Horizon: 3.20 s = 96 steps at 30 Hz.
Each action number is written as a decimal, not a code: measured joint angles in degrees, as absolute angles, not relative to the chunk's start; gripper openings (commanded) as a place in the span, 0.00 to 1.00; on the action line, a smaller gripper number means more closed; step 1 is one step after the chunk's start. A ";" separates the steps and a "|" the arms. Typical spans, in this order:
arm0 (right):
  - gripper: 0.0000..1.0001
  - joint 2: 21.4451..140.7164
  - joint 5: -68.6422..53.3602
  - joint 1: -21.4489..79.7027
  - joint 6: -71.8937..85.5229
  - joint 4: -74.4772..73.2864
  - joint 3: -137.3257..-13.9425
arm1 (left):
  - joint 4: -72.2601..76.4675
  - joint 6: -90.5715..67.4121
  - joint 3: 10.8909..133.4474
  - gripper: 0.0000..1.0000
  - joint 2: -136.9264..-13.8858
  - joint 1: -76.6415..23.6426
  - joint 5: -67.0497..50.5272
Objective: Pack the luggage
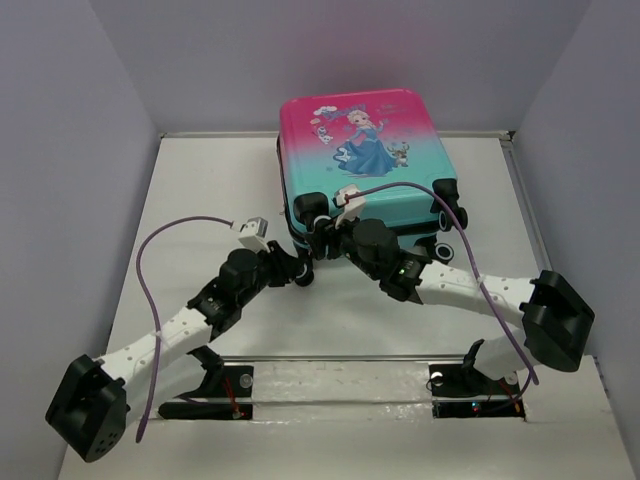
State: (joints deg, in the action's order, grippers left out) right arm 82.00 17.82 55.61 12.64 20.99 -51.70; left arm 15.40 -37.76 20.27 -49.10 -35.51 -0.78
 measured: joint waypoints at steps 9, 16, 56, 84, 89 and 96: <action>0.08 82.00 17.37 55.57 12.23 19.81 -52.25 | 30.79 -33.39 22.55 0.52 -61.95 -38.63 4.23; 0.07 82.00 16.80 55.40 12.23 19.51 -52.53 | 34.92 -30.76 24.80 0.51 -70.85 -39.88 8.01; 0.07 75.59 17.41 56.36 12.21 21.37 -45.84 | 33.76 -27.86 17.96 0.06 -59.88 -46.04 24.80; 0.07 65.65 15.97 57.06 13.06 18.02 -38.41 | 43.48 -26.74 10.46 0.47 -44.82 -25.39 -2.24; 0.07 65.65 16.01 57.06 13.08 17.98 -38.46 | 44.80 -23.33 10.20 0.47 -50.09 -25.69 -10.70; 0.07 65.65 16.03 57.06 13.08 17.74 -38.54 | 44.73 -19.70 10.57 0.45 -58.04 -29.15 -14.79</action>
